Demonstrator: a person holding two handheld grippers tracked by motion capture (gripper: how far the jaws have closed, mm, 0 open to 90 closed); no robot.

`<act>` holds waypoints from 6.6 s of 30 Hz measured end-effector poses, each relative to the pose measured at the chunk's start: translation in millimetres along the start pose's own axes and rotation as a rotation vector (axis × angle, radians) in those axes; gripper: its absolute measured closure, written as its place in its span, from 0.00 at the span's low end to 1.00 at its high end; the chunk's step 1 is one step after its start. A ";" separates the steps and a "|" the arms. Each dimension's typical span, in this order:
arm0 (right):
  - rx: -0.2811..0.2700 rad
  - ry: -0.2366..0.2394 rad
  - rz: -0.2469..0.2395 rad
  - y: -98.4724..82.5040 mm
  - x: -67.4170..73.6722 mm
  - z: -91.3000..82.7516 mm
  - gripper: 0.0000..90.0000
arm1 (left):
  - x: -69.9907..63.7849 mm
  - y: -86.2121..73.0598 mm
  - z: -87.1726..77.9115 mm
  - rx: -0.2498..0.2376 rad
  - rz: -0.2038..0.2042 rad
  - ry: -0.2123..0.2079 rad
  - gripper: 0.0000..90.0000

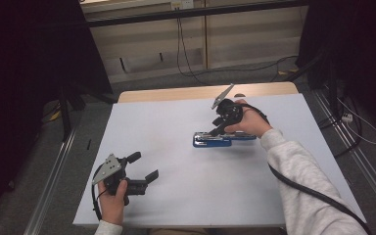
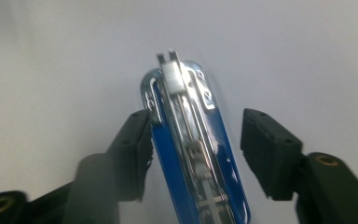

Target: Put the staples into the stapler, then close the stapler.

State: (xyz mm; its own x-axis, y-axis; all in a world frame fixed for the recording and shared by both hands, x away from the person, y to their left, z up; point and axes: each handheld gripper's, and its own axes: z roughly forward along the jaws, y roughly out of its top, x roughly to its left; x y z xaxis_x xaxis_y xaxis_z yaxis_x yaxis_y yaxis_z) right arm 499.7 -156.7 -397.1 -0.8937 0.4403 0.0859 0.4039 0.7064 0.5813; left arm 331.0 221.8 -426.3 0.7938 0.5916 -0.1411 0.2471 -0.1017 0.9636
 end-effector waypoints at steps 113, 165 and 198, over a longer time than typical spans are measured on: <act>-0.077 -0.331 0.353 -157.1 15.9 -47.6 1.00 | 30.6 13.7 184.0 0.452 -0.069 0.121 1.00; -0.155 -0.319 0.361 -144.0 14.5 -39.5 1.00 | 26.3 9.9 199.6 0.481 -0.031 0.143 1.00; -0.270 -0.253 0.414 -140.7 27.2 -38.8 0.35 | 29.9 22.4 169.7 0.397 -0.116 0.136 0.43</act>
State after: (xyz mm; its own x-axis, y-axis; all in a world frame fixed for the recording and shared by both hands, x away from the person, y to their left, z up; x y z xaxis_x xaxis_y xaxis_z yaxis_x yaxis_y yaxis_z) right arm 411.0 -265.6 -445.1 -0.5827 0.7940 0.1735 0.6175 0.2938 0.7296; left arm 454.6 101.5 -447.5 0.6745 0.7144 -0.1863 0.5460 -0.3128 0.7772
